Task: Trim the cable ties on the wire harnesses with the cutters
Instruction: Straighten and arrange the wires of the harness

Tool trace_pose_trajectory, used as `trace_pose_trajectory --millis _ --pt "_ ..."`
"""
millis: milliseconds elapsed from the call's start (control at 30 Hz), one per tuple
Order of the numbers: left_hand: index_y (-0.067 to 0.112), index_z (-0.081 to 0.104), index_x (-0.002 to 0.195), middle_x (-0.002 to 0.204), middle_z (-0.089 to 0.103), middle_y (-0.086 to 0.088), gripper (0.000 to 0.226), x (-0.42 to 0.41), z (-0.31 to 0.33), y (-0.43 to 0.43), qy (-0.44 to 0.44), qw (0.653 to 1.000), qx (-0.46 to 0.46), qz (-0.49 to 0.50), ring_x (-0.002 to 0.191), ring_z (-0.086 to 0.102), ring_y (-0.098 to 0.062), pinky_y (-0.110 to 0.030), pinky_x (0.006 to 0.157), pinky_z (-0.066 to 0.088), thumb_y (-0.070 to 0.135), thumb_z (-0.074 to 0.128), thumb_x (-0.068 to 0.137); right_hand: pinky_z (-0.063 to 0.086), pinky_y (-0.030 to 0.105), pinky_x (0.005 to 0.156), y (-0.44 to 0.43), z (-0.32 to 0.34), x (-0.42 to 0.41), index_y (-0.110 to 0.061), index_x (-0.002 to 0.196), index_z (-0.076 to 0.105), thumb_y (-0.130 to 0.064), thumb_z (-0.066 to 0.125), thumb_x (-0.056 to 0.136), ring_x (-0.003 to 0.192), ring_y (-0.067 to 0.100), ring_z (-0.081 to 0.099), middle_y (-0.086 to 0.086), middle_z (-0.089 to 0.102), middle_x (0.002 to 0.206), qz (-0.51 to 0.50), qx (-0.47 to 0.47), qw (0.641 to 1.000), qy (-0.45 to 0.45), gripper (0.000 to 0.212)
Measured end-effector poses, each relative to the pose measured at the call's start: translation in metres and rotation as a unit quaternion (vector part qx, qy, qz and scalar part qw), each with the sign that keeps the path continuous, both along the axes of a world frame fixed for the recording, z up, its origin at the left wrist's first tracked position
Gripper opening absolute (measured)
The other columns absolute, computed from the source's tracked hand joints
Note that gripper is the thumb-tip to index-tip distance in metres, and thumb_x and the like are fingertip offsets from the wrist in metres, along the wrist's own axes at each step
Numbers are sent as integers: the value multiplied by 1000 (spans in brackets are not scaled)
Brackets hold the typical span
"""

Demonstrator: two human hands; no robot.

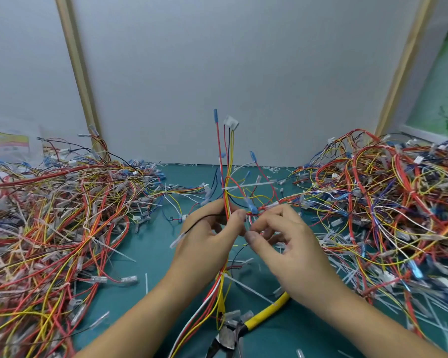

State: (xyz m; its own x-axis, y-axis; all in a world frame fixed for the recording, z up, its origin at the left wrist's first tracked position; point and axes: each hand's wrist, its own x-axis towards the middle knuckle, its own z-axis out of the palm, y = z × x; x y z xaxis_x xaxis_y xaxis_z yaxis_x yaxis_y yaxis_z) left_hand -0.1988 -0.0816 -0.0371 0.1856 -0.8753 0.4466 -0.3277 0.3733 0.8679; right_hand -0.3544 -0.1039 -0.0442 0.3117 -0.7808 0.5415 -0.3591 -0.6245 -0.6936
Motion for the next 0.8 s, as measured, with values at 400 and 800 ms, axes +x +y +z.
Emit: trace_pose_trajectory --millis 400,800 --pt "-7 67 77 56 58 -5 19 6 0 -9 113 980 146 -68 47 53 -12 -14 45 38 9 62 85 34 10 76 6 2 4 -22 79 59 -18 65 90 92 3 48 -8 45 94 11 -66 995 80 14" --pt "10 61 62 51 50 1 14 3 -1 -9 124 983 131 -36 46 49 -12 -30 61 42 23 58 66 35 19 75 11 7 12 -11 74 51 -4 57 94 87 10 46 -3 44 88 40 -15 994 101 23"
